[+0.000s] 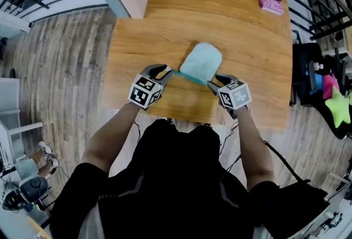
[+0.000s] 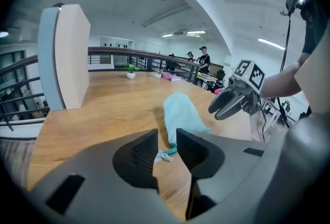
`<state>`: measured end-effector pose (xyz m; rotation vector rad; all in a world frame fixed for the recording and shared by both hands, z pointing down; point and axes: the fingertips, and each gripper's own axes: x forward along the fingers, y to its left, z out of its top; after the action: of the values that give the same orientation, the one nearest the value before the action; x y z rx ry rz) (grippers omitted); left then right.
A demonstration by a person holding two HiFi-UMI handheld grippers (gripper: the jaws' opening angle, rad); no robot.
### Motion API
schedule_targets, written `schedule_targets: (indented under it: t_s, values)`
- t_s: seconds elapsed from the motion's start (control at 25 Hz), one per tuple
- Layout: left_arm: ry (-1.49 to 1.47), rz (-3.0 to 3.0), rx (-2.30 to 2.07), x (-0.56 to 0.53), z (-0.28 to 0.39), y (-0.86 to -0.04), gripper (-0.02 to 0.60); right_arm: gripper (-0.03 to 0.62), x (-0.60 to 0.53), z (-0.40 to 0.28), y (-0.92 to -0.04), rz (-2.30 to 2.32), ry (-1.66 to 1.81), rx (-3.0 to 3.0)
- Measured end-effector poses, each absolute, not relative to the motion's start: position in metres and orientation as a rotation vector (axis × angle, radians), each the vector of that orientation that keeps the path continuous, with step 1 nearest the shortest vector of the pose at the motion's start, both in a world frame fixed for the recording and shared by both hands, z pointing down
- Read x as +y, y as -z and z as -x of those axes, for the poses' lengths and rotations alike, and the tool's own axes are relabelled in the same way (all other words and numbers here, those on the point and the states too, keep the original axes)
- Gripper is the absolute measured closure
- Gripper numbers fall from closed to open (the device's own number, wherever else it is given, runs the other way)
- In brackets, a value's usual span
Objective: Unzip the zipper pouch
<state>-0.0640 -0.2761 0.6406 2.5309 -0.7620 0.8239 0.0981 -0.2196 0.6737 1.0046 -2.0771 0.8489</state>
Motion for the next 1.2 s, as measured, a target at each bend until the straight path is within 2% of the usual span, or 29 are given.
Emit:
schedule_targets:
  t_s: [0.36, 0.72, 0.88, 0.96, 1.08, 1.2]
  values:
    - [-0.534, -2.671, -0.980, -0.331, 0.089, -0.519, 0.430, 0.401, -0.246, -0.125, -0.538, -1.378, -0.715, -2.232]
    - [-0.230, -2.781, -1.064, -0.349, 0.096, -0.395, 0.442, 0.413, -0.243, -0.152, -0.395, -1.766, -0.453, -2.336]
    - [-0.102, -2.822, -1.085, -0.338, 0.092, -0.353, 0.473, 0.450, -0.239, -0.152, -0.349, -1.775, -0.335, -2.396]
    - [-0.070, -2.823, -1.090, -0.331, 0.088, -0.337, 0.519, 0.496, -0.235, -0.154, -0.330, -1.778, -0.277, -2.414]
    - [-0.031, -2.824, -1.101, -0.319, 0.084, -0.317, 0.539, 0.524, -0.230, -0.159, -0.306, -1.796, -0.205, -2.437]
    - [-0.028, -2.829, -1.113, -0.307, 0.076, -0.305, 0.552, 0.579, -0.229, -0.165, -0.292, -1.791, -0.176, -2.454]
